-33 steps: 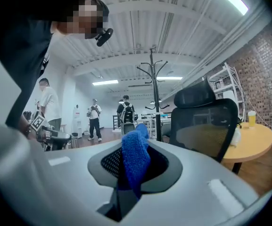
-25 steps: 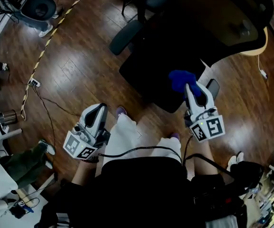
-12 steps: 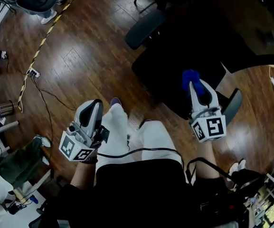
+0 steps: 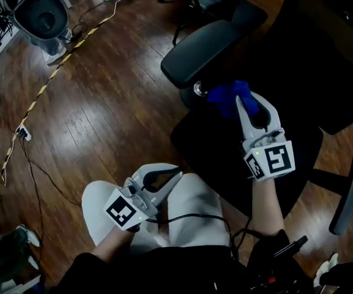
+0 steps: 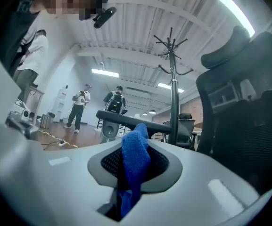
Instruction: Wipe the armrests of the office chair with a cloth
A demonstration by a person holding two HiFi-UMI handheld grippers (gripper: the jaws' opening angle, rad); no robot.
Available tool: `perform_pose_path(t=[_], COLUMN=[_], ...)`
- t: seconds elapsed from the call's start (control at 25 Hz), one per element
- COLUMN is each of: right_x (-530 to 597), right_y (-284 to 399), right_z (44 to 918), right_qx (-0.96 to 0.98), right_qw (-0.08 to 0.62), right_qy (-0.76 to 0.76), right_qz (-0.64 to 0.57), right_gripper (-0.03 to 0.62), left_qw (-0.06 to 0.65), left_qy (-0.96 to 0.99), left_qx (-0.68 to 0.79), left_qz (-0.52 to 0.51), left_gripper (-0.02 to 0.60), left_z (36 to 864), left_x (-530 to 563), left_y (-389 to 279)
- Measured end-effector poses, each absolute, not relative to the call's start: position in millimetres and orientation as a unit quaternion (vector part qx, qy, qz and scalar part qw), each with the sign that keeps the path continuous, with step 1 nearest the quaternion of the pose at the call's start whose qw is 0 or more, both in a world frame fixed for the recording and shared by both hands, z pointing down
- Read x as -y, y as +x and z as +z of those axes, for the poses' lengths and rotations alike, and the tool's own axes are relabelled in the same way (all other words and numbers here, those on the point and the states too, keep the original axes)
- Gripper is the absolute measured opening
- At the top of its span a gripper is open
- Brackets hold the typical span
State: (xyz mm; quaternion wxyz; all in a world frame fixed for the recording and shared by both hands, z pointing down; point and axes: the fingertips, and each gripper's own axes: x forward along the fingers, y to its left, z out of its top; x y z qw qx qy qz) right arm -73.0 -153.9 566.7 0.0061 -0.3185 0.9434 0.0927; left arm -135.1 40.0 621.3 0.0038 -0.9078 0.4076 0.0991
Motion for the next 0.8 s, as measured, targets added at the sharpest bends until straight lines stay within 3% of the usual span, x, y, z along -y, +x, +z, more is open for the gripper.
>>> perform_pose_path(t=[0.12, 0.24, 0.56, 0.8], right_x=[177, 196, 236, 250], right_y=[-99, -118, -141, -139], right_z=[580, 591, 572, 557], right_qx=[-0.935, -0.915, -0.892, -0.901], right_qw=[-0.024, -0.047, -0.020, 0.001], right_qy=[-0.320, -0.333, -0.376, -0.371], right_qz=[0.150, 0.221, 0.250, 0.225], right_gripper=[0.066, 0.064, 0.066, 0.064], left_qw=[0.015, -0.021, -0.010, 0.029], left_qy=[-0.917, -0.918, -0.920, -0.942], left_qx=[-0.387, -0.380, -0.373, -0.334], left_qz=[0.095, 0.116, 0.117, -0.018], left_gripper=[0.005, 0.005, 0.006, 0.006], left_z=[653, 674, 688, 718], left_x=[-29, -31, -41, -55], left_y=[-101, -80, -77, -60])
